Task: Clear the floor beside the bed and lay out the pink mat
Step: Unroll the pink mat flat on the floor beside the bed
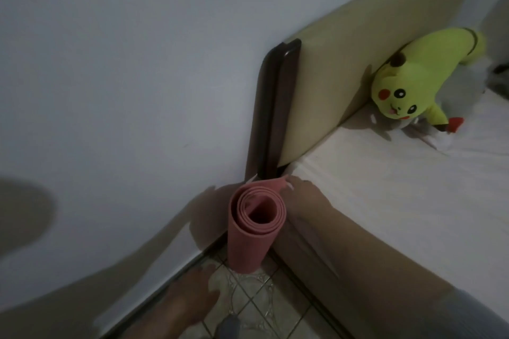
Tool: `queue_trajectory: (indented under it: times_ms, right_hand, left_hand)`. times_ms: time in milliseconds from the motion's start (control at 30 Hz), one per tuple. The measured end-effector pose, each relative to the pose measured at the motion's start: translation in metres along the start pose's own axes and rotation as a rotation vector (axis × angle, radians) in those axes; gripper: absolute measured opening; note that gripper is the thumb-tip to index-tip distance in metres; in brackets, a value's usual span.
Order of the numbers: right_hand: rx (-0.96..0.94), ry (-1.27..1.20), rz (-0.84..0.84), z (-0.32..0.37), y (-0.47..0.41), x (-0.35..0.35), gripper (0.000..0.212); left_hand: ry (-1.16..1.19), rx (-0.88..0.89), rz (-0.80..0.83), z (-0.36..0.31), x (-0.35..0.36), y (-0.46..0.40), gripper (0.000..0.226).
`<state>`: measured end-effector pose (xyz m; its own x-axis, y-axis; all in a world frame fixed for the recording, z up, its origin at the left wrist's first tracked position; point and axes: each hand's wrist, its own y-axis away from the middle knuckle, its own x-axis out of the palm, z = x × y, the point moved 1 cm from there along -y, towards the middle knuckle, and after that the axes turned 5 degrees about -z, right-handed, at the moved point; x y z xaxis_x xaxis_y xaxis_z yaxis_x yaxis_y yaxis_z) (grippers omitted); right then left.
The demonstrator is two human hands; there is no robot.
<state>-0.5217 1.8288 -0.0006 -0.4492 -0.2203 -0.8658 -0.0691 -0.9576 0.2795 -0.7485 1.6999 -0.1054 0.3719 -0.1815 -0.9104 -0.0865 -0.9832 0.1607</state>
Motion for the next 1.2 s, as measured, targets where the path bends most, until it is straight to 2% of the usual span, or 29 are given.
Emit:
queue_trajectory:
  times_ms: [67, 167, 233, 467, 533, 667, 767, 867, 1200]
  right_hand:
    - [0.048, -0.009, 0.000, -0.005, -0.024, 0.017, 0.046]
    - [0.078, -0.019, 0.052, -0.020, -0.054, 0.050, 0.062]
    - [0.134, -0.045, 0.076, -0.032, -0.069, 0.073, 0.074]
    - [0.271, -0.259, 0.140, -0.058, -0.098, 0.134, 0.088]
    - [0.286, -0.251, 0.130, -0.064, -0.102, 0.145, 0.083]
    - [0.282, -0.226, 0.058, -0.067, -0.100, 0.155, 0.074]
    - [0.260, -0.237, 0.031, -0.071, -0.084, 0.155, 0.069]
    - [0.269, -0.254, 0.022, -0.078, -0.050, 0.154, 0.067]
    - [0.262, -0.291, -0.093, -0.094, 0.117, 0.120, 0.062]
  left_hand:
    - [0.137, -0.085, 0.137, -0.008, -0.014, -0.058, 0.059]
    - [0.231, -0.043, 0.027, -0.026, -0.018, -0.144, 0.070]
    - [0.233, -0.052, 0.033, -0.034, -0.010, -0.183, 0.078]
    - [0.276, -0.130, 0.305, -0.033, 0.049, -0.247, 0.112]
    - [0.263, -0.118, 0.340, -0.025, 0.061, -0.250, 0.109]
    - [0.194, -0.013, 0.328, -0.016, 0.069, -0.247, 0.079]
    - [0.140, 0.065, 0.363, -0.018, 0.070, -0.235, 0.068]
    - [0.135, 0.115, 0.396, -0.022, 0.068, -0.209, 0.064]
    - [0.122, 0.240, 0.357, -0.067, 0.040, -0.069, 0.064]
